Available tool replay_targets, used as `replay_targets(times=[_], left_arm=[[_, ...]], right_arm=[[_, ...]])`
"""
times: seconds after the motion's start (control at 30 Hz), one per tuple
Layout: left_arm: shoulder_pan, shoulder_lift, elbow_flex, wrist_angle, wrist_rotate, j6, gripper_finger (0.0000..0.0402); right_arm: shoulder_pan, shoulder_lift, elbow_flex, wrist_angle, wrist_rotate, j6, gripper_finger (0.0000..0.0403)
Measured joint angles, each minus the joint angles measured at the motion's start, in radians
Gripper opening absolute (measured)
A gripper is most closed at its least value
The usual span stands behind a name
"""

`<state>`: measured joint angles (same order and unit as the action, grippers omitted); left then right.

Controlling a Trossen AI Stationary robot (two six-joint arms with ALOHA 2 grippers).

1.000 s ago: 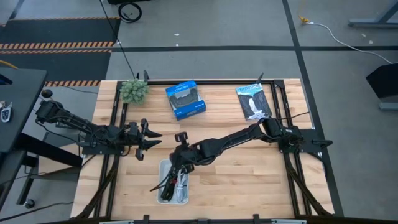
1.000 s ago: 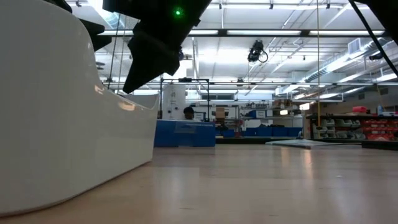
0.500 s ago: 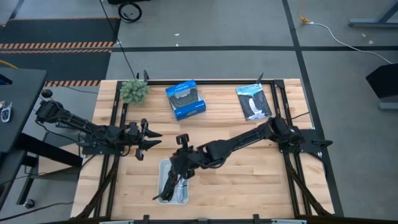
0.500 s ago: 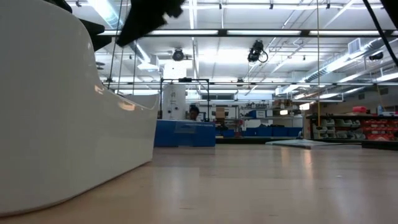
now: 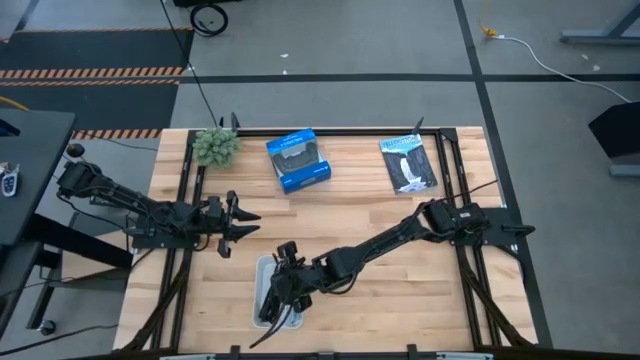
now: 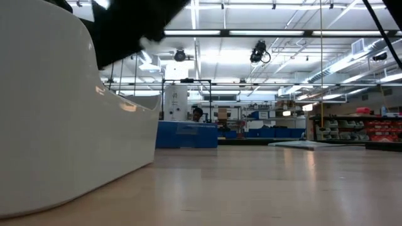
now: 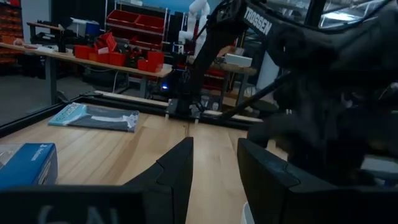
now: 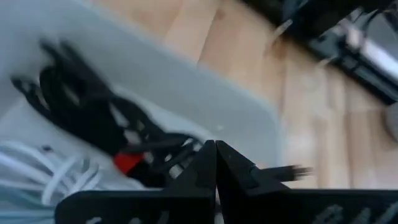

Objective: Pick and place USB-C Cables
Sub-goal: Adjust the black charger cable in the white bin

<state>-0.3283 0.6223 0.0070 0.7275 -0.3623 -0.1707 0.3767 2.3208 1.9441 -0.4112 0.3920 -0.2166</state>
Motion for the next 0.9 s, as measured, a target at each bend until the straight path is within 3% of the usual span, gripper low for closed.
replay_targets(times=[0.33,0.6,0.9], left_arm=[[0.000,-0.001,0.000,0.002,0.000,0.000,0.0133],[0.000,-0.001,0.000,0.001,0.000,0.000,0.0133],[0.000,-0.001,0.000,0.004,0.000,0.000,0.0133]], right_arm=[[-0.063,0.060,0.002,-0.086,-0.043,0.049,0.0007],[-0.056,0.041,0.010,-0.106,0.057,0.003,0.0007],[-0.048,0.032,0.050,-0.111,0.021,0.004,0.0008]])
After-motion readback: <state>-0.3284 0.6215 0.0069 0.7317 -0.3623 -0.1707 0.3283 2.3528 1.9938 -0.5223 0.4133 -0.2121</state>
